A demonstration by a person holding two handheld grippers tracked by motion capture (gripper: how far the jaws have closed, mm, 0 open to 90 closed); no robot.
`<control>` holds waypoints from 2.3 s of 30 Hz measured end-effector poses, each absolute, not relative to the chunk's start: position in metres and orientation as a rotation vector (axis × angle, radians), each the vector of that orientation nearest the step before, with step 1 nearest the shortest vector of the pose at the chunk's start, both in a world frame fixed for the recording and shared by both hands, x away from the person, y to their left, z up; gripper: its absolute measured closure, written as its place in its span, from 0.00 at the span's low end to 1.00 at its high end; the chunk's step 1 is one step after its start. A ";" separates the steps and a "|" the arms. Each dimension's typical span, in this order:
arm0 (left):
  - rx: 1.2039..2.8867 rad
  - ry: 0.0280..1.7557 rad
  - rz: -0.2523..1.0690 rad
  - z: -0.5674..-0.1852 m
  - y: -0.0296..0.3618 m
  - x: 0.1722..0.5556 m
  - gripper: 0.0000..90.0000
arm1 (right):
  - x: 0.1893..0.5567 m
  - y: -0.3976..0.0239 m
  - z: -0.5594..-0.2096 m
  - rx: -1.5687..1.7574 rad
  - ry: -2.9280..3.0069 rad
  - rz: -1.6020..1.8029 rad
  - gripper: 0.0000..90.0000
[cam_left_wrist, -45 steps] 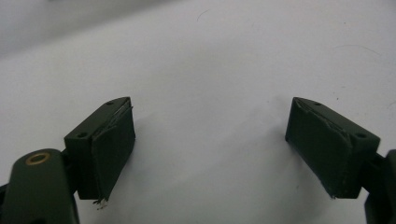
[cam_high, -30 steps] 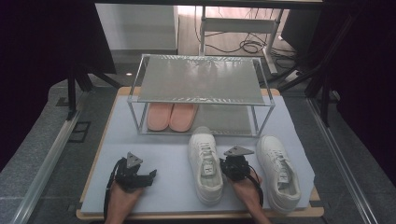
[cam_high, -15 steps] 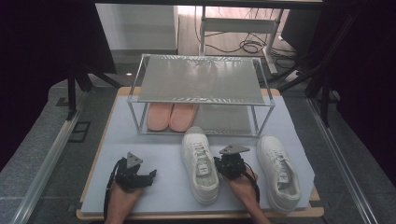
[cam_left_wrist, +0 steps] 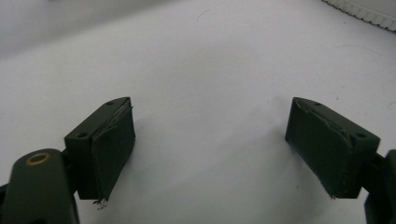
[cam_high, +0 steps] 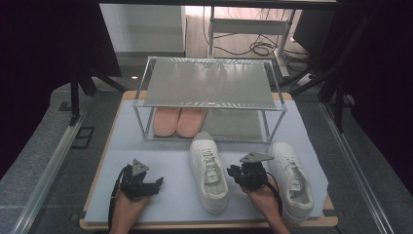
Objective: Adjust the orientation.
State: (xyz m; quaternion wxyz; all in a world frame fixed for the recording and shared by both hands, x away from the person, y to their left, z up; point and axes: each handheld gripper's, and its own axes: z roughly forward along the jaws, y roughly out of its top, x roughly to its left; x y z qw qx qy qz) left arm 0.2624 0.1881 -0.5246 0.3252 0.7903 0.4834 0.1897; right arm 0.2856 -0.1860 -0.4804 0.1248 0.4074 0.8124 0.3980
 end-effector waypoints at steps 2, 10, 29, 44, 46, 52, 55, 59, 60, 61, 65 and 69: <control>2.072 1.267 0.498 -0.525 0.188 0.262 0.18 | 0.283 -0.188 -0.477 1.187 2.369 1.171 0.84; 2.073 1.267 0.497 -0.525 0.188 0.262 0.18 | 0.270 -0.195 -0.458 1.172 2.390 1.230 0.78; 2.073 1.268 0.497 -0.525 0.188 0.262 0.18 | 0.268 -0.167 -0.458 1.170 2.529 1.170 0.60; 2.072 1.268 0.497 -0.525 0.188 0.262 0.18 | 0.271 -0.176 -0.460 1.257 2.551 1.172 0.91; 2.072 1.268 0.497 -0.525 0.188 0.262 0.18 | 0.274 -0.184 -0.461 1.318 2.547 1.234 0.92; 2.072 1.268 0.497 -0.525 0.188 0.262 0.18 | 0.278 -0.196 -0.461 1.407 2.550 1.349 0.92; 2.072 1.268 0.497 -0.525 0.188 0.262 0.18 | 0.279 -0.199 -0.462 1.442 2.544 1.402 0.92; 2.072 1.268 0.497 -0.525 0.188 0.262 0.18 | 0.280 -0.203 -0.460 1.491 2.537 1.471 0.92; 2.072 1.267 0.498 -0.525 0.188 0.262 0.18 | 0.280 -0.204 -0.460 1.503 2.532 1.488 0.92; 2.072 1.268 0.497 -0.525 0.188 0.262 0.18 | 0.281 -0.204 -0.459 1.512 2.532 1.507 0.92; 2.072 1.268 0.497 -0.525 0.188 0.262 0.18 | 0.282 -0.207 -0.457 1.545 2.526 1.580 0.92; 2.072 1.268 0.497 -0.525 0.188 0.262 0.18 | 0.282 -0.208 -0.453 1.560 2.514 1.644 0.92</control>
